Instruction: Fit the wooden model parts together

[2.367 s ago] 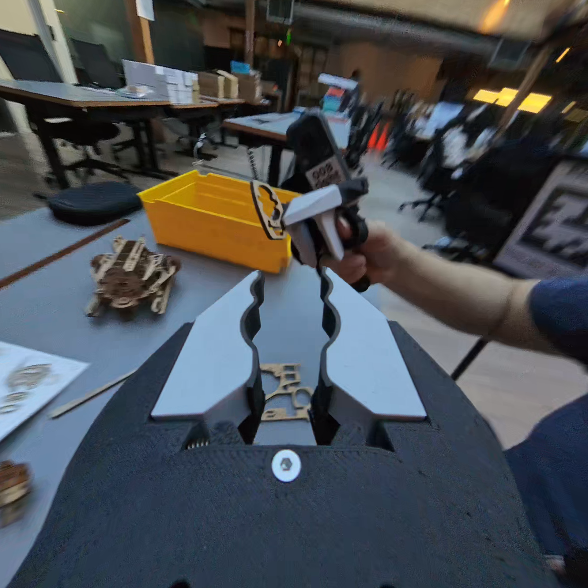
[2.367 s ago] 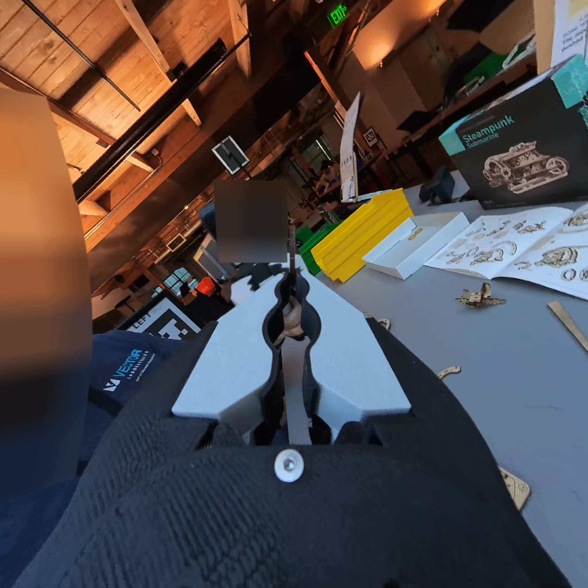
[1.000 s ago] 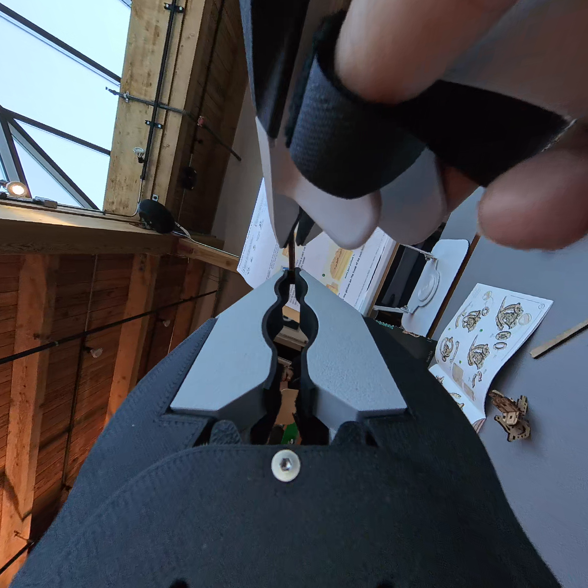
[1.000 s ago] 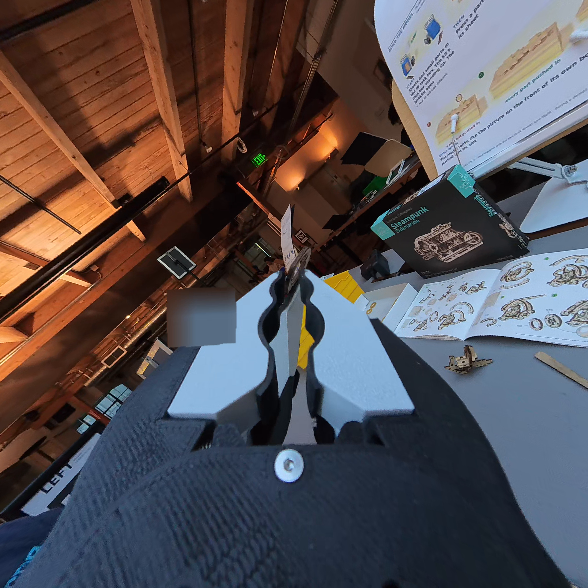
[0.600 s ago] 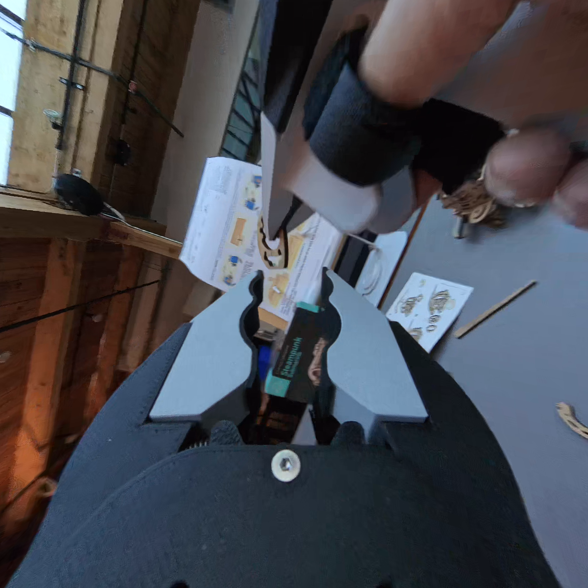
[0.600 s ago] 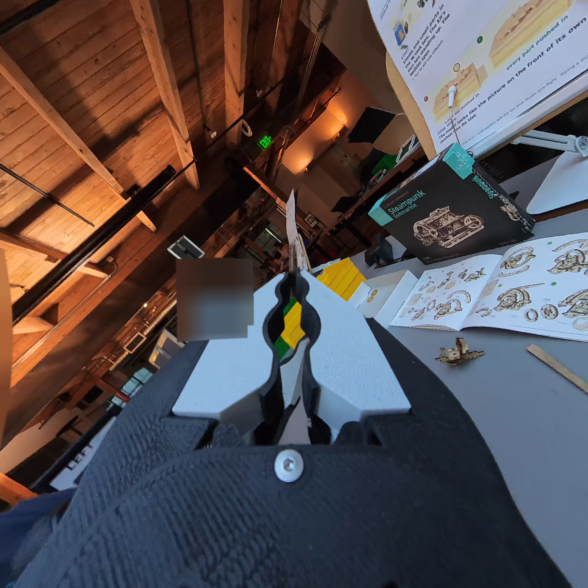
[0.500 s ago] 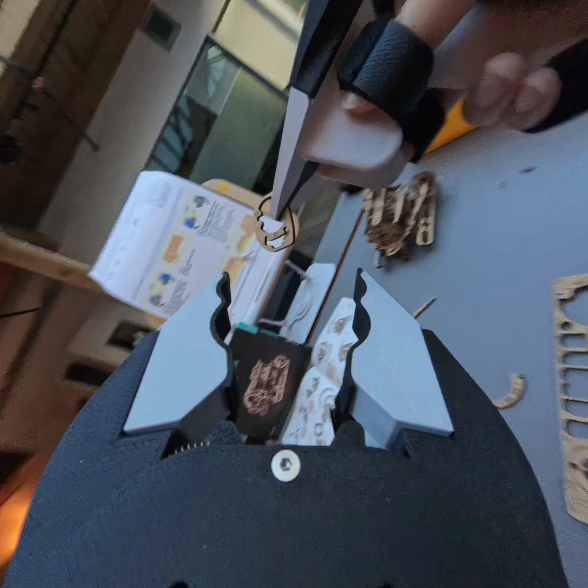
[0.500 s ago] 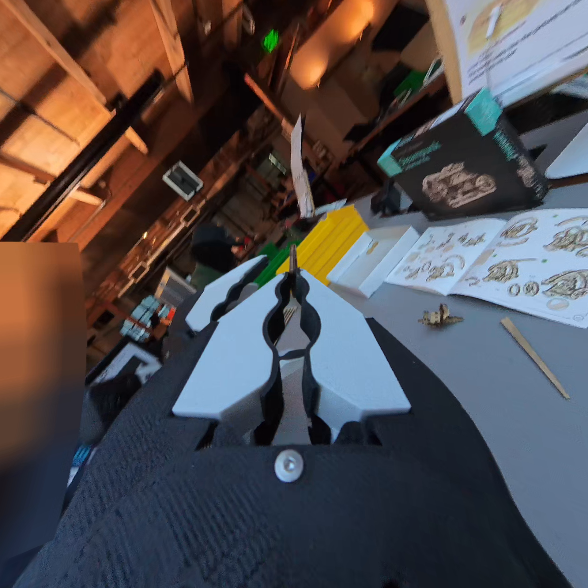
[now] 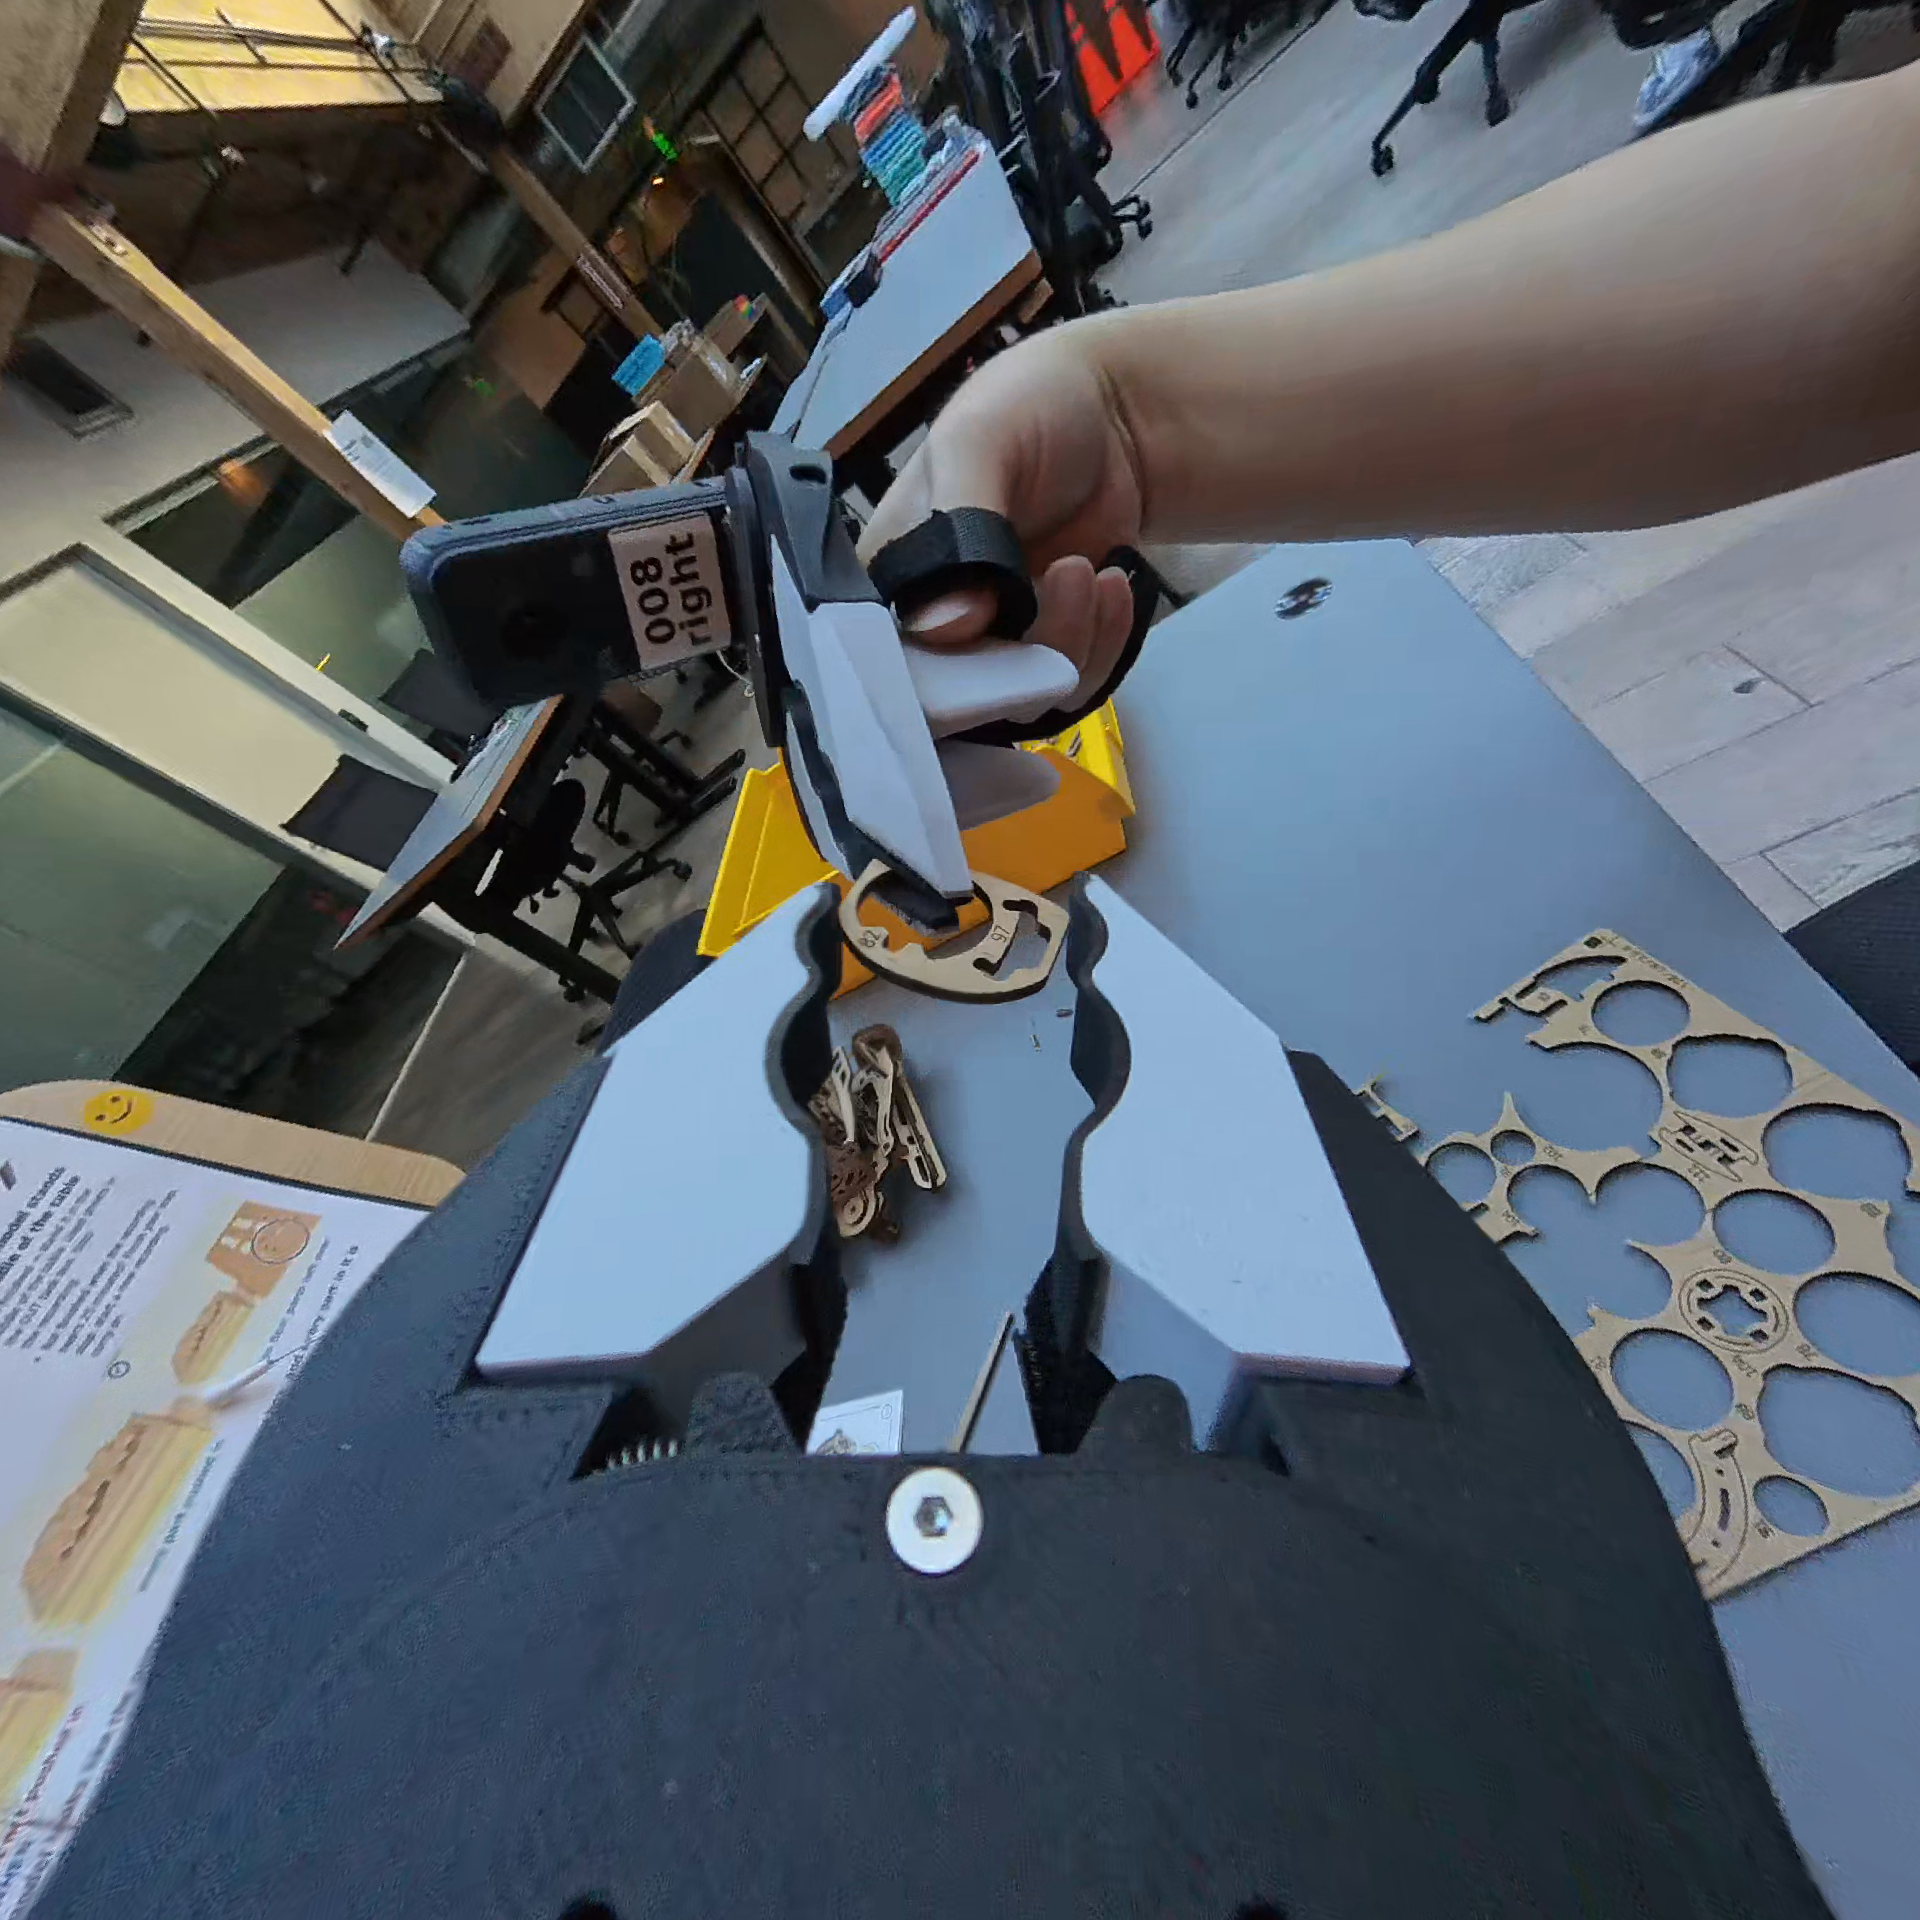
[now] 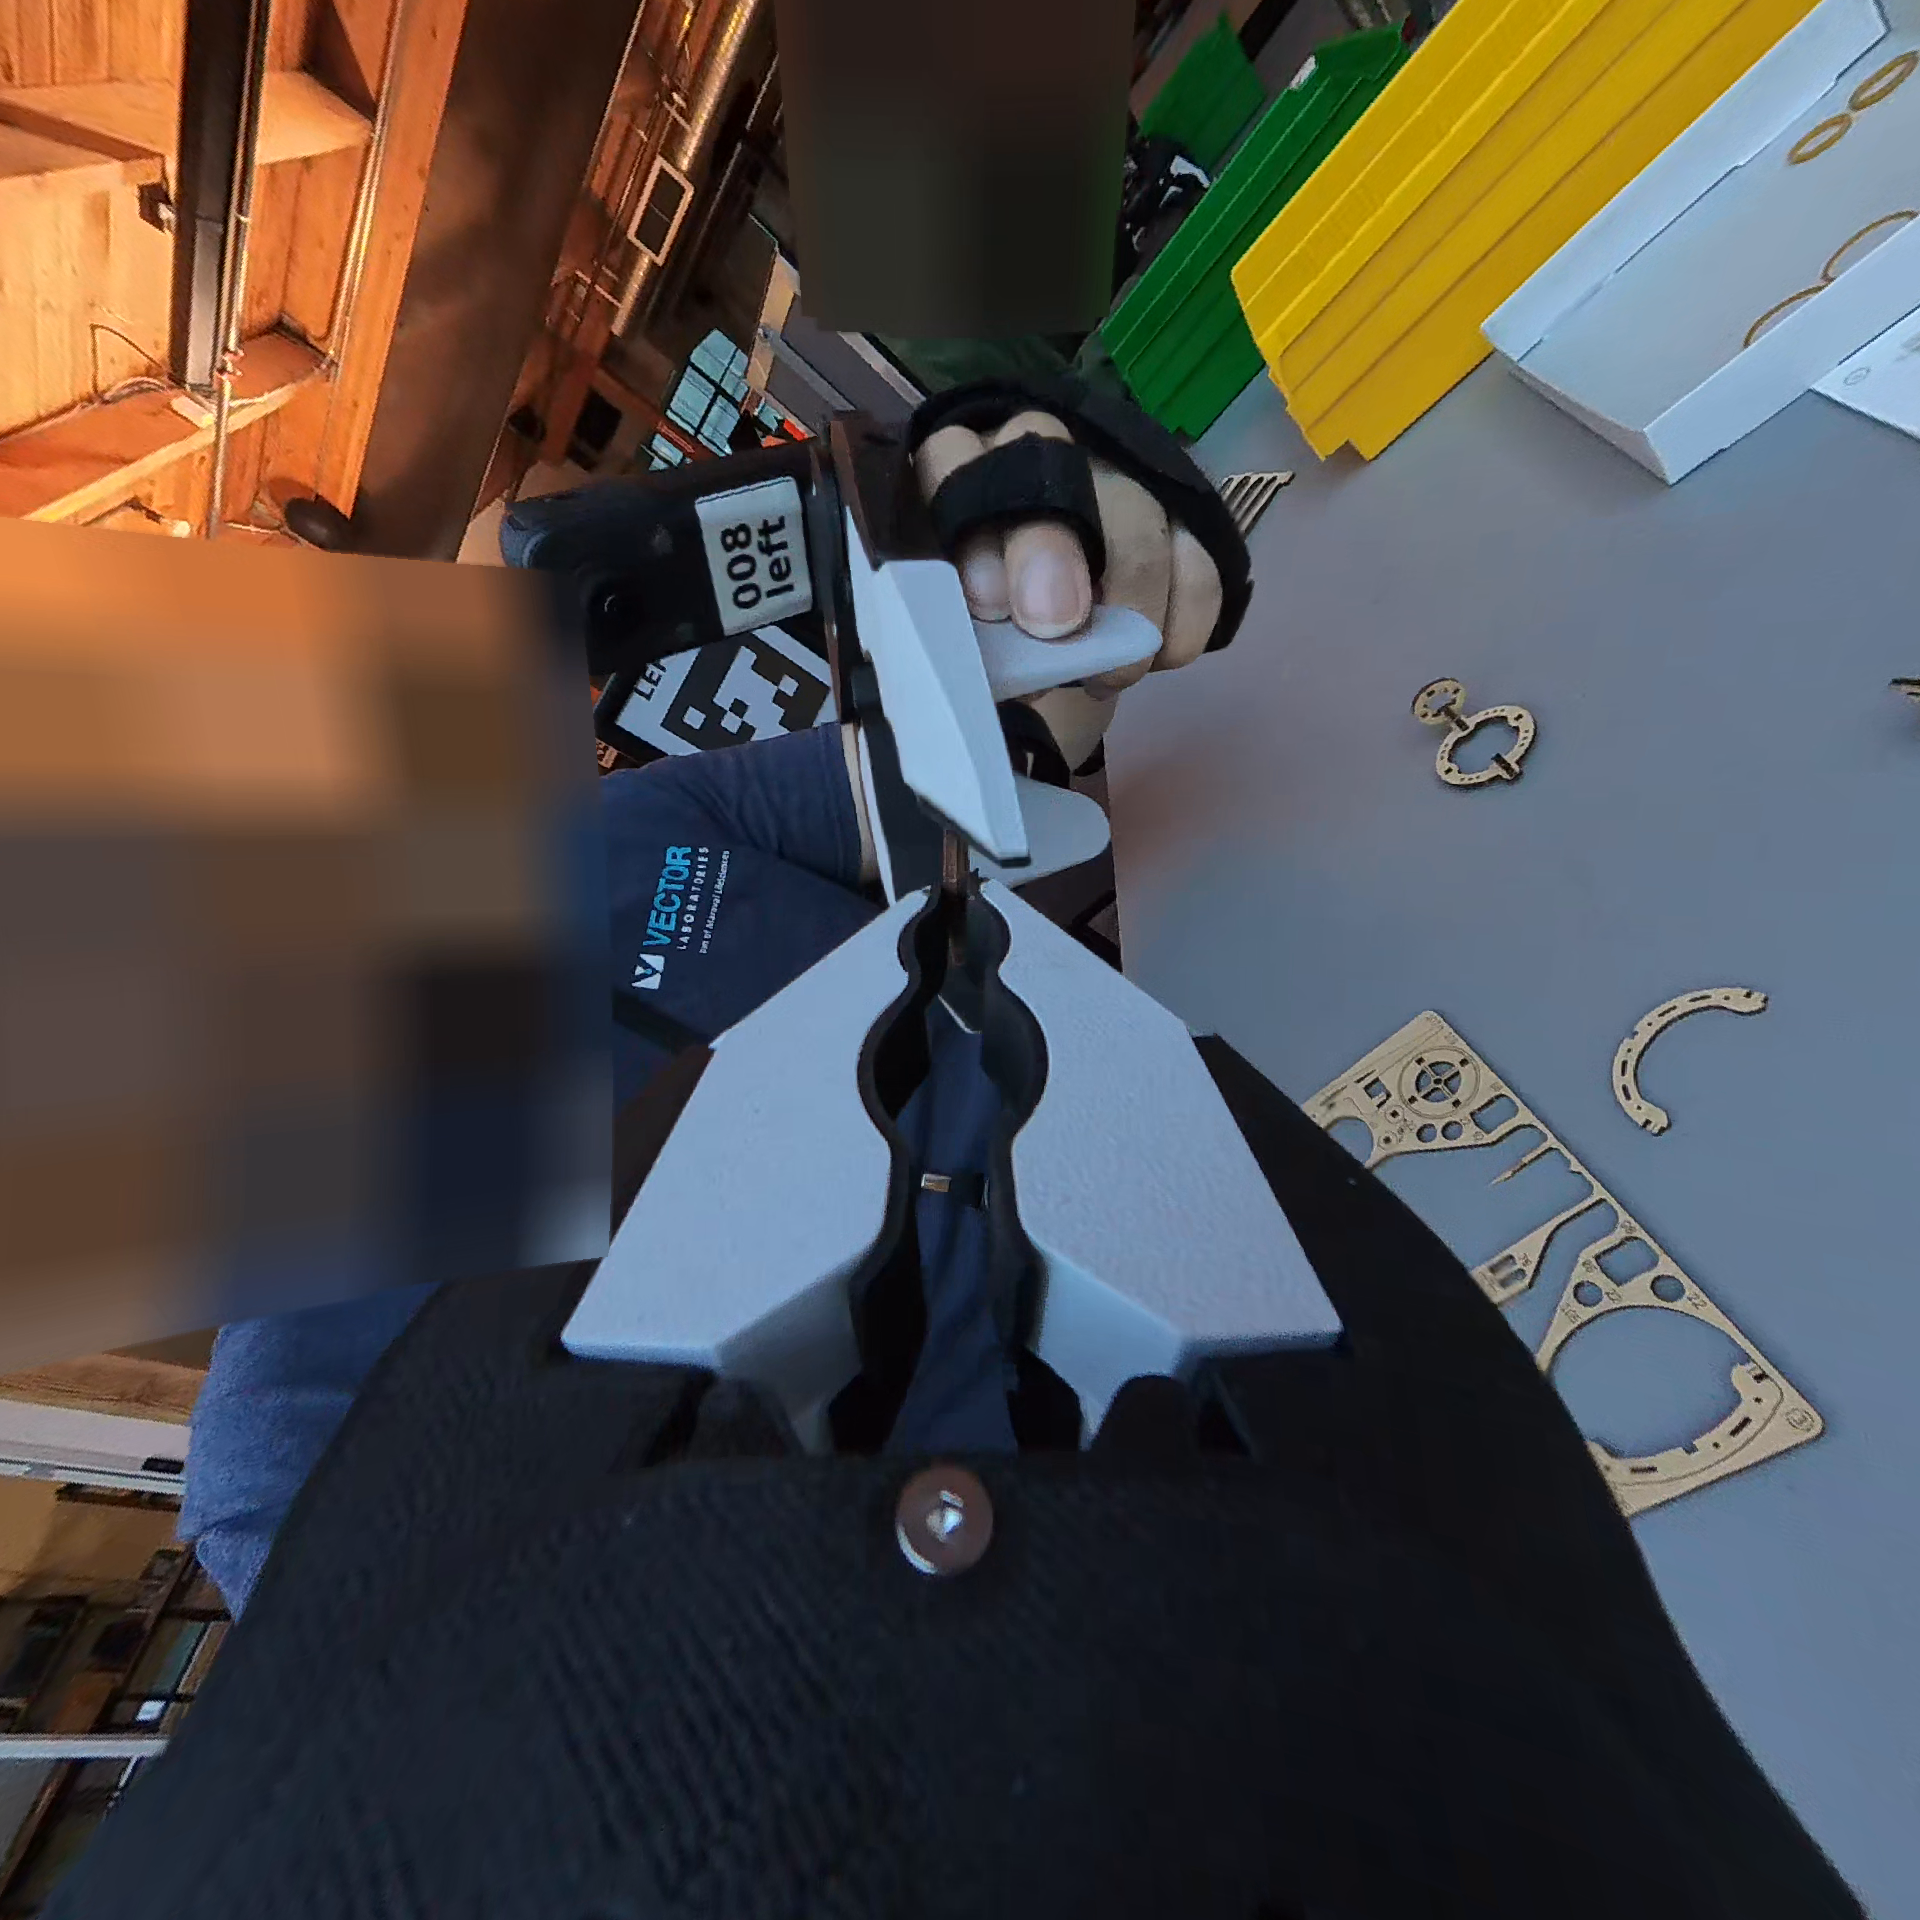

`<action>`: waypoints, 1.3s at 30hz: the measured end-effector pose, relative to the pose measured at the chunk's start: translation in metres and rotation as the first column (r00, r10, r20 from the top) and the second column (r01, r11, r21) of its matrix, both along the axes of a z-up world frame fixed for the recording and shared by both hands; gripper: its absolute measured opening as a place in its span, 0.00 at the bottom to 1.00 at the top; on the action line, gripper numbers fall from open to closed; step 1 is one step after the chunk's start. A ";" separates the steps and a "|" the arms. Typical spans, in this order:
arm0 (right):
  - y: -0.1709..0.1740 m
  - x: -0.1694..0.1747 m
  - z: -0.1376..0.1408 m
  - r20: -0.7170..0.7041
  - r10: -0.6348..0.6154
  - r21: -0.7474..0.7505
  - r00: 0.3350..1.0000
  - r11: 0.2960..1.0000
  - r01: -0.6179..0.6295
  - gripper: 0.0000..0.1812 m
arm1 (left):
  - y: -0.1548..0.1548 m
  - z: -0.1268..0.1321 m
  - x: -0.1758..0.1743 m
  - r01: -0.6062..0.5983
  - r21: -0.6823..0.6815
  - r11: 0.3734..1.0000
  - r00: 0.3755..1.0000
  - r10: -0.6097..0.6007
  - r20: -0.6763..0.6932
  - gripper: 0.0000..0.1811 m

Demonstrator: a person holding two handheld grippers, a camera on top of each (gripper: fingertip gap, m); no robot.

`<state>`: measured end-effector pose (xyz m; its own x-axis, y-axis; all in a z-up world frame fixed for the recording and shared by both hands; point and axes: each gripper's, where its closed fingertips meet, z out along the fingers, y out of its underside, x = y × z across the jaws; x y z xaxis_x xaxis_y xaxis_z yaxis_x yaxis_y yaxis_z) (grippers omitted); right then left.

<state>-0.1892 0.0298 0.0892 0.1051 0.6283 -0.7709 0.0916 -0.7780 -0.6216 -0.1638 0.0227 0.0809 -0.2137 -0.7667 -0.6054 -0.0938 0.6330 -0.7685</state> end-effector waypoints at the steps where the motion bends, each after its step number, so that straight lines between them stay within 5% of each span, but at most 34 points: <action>1: 0.000 0.001 -0.002 0.018 -0.003 0.008 1.000 1.000 0.003 0.01 | 0.001 -0.002 0.001 -0.007 0.015 1.000 1.000 0.007 -0.004 0.23; 7: 0.019 0.013 0.006 -0.007 -0.169 0.138 0.986 0.976 0.169 0.09 | 0.008 0.013 0.002 -0.063 0.079 0.995 0.995 0.056 0.082 0.23; 16: 0.013 0.000 0.020 -0.179 -0.182 0.200 0.967 0.955 0.217 0.02 | 0.010 0.021 -0.001 -0.056 0.038 0.998 0.990 0.050 0.131 0.23; 18: 0.017 0.003 0.017 -0.185 -0.212 0.196 0.960 0.949 0.248 0.09 | 0.010 0.022 -0.003 -0.054 0.027 0.998 0.988 0.050 0.143 0.23; 25: 0.016 0.006 0.020 -0.155 -0.218 0.262 0.963 0.931 0.253 0.01 | 0.017 0.018 -0.003 -0.086 0.024 0.996 0.989 0.082 0.120 0.23; 28: 0.024 0.040 0.029 -0.079 -0.299 0.361 0.951 0.881 0.307 0.01 | 0.021 0.018 -0.007 -0.083 -0.099 0.992 0.992 0.091 0.085 0.40; 31: 0.041 0.134 0.020 0.202 -0.500 0.556 0.842 0.767 0.321 0.02 | 0.021 0.018 -0.021 -0.071 -0.184 0.980 0.993 0.086 0.077 0.43; 33: 0.041 0.188 0.030 0.211 -0.569 0.469 0.795 0.772 0.429 0.01 | 0.024 0.018 -0.030 -0.078 -0.195 0.978 0.992 0.096 0.085 0.42; 39: 0.023 0.232 0.028 0.273 -0.655 0.489 0.705 0.725 0.485 0.01 | 0.030 0.014 -0.037 -0.111 -0.285 0.952 0.988 0.138 0.076 0.43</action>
<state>0.0428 0.0523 0.1176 0.7781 0.5503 -0.3028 0.0095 -0.4923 -0.8704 -0.2007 0.0523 0.0951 -0.0585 -0.9247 -0.3761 -0.0768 0.3798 -0.9219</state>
